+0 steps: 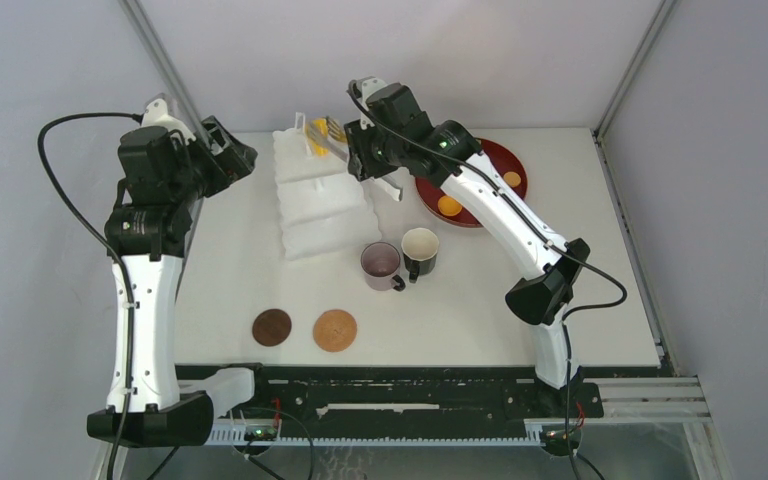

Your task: Serve the afternoon tea

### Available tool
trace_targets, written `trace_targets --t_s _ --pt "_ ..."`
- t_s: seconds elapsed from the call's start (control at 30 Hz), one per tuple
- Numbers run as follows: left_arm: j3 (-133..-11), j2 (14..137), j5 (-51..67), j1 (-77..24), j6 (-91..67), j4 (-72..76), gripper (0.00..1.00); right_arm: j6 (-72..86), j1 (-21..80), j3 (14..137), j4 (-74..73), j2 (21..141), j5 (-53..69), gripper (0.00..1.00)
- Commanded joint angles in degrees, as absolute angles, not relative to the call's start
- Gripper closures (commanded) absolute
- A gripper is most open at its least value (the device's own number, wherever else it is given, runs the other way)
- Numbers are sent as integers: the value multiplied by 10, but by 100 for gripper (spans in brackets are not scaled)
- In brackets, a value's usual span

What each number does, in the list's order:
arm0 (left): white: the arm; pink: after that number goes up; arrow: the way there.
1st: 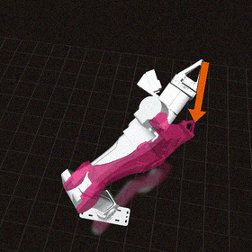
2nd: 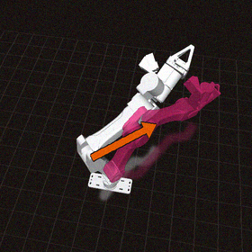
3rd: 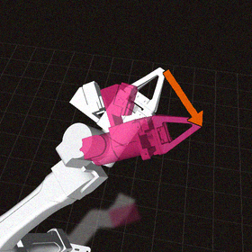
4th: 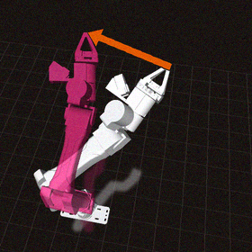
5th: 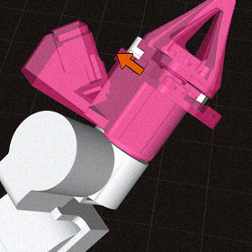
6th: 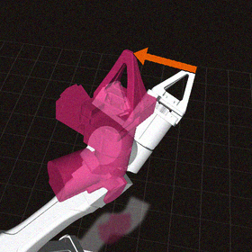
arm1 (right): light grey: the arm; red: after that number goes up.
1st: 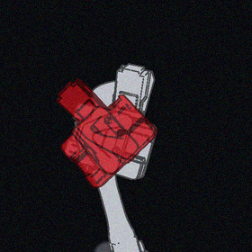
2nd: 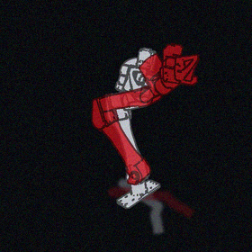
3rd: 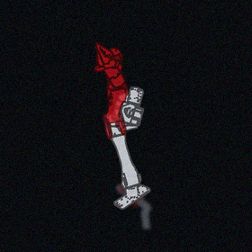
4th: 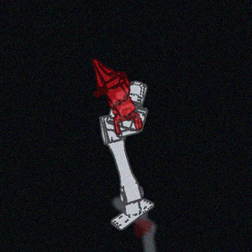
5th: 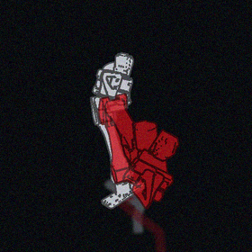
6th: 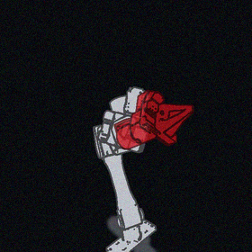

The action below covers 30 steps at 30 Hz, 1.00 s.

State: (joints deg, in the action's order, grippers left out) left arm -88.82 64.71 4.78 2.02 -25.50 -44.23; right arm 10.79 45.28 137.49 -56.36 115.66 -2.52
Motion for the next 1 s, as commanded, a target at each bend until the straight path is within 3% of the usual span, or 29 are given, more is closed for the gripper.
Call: trace_targets --t_s 0.0,0.6,0.97 --pt "-883 646 63 25 -259 -422 8 103 460 1391 -533 1123 -25 49" --pt "-893 658 90 25 -255 -402 8 106 473 1319 -502 1018 -70 49" --pt "-1061 818 73 -68 -113 -445 4 156 382 1049 -427 823 -89 49"
